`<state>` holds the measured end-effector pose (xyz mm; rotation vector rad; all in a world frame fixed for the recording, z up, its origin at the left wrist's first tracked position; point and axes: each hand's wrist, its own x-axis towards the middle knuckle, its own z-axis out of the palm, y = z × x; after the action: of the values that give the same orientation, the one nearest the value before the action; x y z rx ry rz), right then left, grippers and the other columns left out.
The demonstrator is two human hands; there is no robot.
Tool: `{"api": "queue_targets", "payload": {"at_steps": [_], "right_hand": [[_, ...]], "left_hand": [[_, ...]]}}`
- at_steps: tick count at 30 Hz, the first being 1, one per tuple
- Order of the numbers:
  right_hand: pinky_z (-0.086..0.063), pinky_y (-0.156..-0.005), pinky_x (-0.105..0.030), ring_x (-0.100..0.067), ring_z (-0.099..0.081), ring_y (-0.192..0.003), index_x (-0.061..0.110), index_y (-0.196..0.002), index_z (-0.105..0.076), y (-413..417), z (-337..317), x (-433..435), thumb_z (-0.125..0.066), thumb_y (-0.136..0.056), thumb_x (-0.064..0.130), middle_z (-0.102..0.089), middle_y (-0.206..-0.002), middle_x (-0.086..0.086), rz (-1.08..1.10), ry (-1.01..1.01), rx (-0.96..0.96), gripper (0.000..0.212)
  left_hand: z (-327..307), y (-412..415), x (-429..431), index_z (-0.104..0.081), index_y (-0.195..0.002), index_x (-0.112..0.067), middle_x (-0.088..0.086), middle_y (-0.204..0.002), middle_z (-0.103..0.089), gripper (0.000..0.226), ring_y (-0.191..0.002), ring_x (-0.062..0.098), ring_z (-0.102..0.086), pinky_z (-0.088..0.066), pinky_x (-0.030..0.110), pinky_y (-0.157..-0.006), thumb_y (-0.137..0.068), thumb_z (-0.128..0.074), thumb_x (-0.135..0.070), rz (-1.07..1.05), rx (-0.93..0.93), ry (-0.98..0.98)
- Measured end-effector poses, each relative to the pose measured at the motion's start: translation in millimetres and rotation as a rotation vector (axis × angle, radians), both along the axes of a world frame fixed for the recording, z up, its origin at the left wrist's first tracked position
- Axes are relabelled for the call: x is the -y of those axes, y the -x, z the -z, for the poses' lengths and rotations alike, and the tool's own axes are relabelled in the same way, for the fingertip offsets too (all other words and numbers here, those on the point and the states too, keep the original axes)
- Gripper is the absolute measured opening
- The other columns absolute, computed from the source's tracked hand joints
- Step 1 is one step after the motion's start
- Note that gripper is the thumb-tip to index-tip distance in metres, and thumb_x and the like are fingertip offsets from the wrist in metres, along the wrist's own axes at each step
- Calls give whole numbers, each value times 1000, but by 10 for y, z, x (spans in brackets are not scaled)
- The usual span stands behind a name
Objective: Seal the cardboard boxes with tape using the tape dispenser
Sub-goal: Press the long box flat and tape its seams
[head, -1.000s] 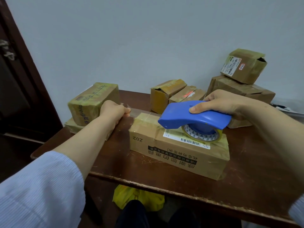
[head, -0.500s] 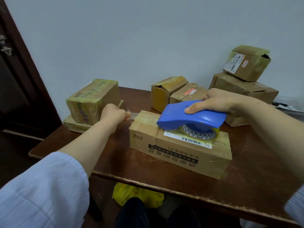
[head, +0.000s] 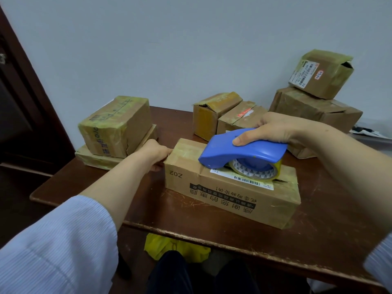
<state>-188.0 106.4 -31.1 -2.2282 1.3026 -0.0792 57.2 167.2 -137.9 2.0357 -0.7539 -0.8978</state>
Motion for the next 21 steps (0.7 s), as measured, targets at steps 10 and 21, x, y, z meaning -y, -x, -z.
{"api": "queue_targets", "payload": {"at_steps": [10,21], "right_hand": [[-46,-74,-26,-12,-60,-80,25,-97,-65,48,-19,40,-63,-56,69,-61,-95,8,-69,12,-57,60],[-34,-102,-28,-7,-42,-124,44,-132,-50,77,-108,-80,-65,-52,70,-42,-139,22,-301,68,-173,86]], "left_hand": [[-56,21,-96,-70,-104,-13,6,-103,-70,21,-88,27,-65,-54,38,-80,-93,-54,-21,53,499,59],[70,533,175,-53,-118,-10,11,-130,-47,44,-108,33,-54,-42,39,-77,-103,-23,-39,275,768,32]]}}
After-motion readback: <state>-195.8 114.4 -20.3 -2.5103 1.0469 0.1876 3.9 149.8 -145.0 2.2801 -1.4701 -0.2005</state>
